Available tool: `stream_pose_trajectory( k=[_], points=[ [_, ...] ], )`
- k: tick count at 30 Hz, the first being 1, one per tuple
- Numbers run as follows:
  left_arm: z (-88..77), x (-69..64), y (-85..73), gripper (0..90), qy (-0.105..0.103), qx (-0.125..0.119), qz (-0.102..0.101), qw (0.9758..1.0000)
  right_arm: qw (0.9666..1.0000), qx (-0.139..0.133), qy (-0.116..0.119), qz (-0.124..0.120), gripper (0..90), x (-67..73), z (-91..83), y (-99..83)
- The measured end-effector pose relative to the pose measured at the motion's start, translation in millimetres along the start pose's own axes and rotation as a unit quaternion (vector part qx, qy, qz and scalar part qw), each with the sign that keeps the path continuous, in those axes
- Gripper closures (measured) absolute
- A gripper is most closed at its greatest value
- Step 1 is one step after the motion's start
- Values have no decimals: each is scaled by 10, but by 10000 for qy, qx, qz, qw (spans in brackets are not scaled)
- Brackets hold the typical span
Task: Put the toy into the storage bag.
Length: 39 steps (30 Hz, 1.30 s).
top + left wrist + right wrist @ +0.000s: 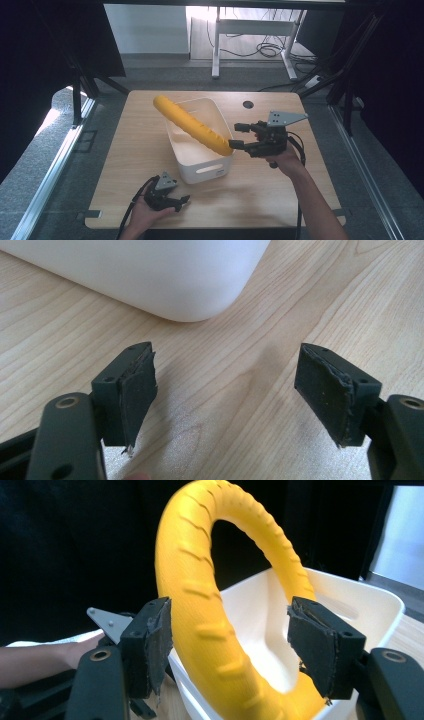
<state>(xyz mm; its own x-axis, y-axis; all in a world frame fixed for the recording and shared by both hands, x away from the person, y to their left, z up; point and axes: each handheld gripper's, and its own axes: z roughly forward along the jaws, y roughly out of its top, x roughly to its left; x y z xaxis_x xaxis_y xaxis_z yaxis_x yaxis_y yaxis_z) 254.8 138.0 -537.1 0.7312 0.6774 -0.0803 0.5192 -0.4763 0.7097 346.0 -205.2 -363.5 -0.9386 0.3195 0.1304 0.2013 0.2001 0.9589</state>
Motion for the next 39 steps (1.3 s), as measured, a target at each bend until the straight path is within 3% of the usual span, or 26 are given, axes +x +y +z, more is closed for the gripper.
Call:
stream_pose_trajectory(
  k=[22,36,39],
  points=[
    [20,5,1,246,-14,48,14,10000,9967,193,-691,381,344,-150,-332,-540],
    [34,-1,2,246,-19,62,6,10000,9901,322,-1121,782,348,-198,-509,-993],
    [33,-3,1,246,-17,54,-22,10000,9870,437,-1303,831,348,-210,-523,-1110]
  ],
)
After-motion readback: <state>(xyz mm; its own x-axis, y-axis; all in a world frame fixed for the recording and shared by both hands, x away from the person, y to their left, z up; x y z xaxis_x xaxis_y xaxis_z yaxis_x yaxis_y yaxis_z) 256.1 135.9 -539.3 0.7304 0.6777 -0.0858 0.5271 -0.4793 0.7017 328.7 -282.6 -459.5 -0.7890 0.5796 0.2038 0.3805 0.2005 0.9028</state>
